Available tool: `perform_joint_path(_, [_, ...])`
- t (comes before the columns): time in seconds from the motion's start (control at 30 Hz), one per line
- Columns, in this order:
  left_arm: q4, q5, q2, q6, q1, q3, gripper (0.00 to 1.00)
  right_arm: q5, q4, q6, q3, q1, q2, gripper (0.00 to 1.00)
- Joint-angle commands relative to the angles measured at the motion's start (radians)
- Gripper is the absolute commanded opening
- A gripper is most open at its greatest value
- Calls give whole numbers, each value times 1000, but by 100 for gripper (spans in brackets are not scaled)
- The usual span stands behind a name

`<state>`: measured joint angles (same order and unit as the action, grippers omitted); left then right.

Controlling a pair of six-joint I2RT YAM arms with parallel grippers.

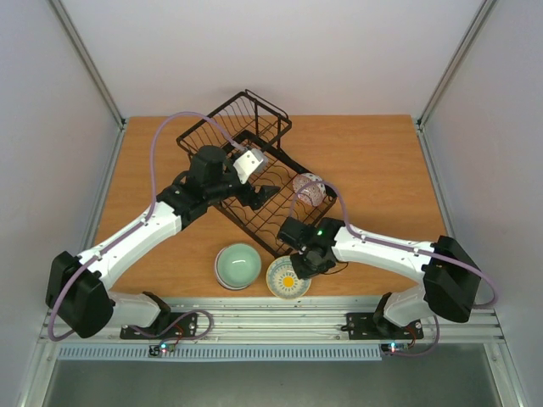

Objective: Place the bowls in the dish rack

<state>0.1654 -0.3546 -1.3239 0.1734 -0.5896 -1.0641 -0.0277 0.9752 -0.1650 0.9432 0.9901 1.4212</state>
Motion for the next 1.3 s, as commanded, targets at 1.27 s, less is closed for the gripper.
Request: perform_joint_path(1.27, [196,-156,-106,44,-45,-47,96,-325,189,1,217,50,-294,1])
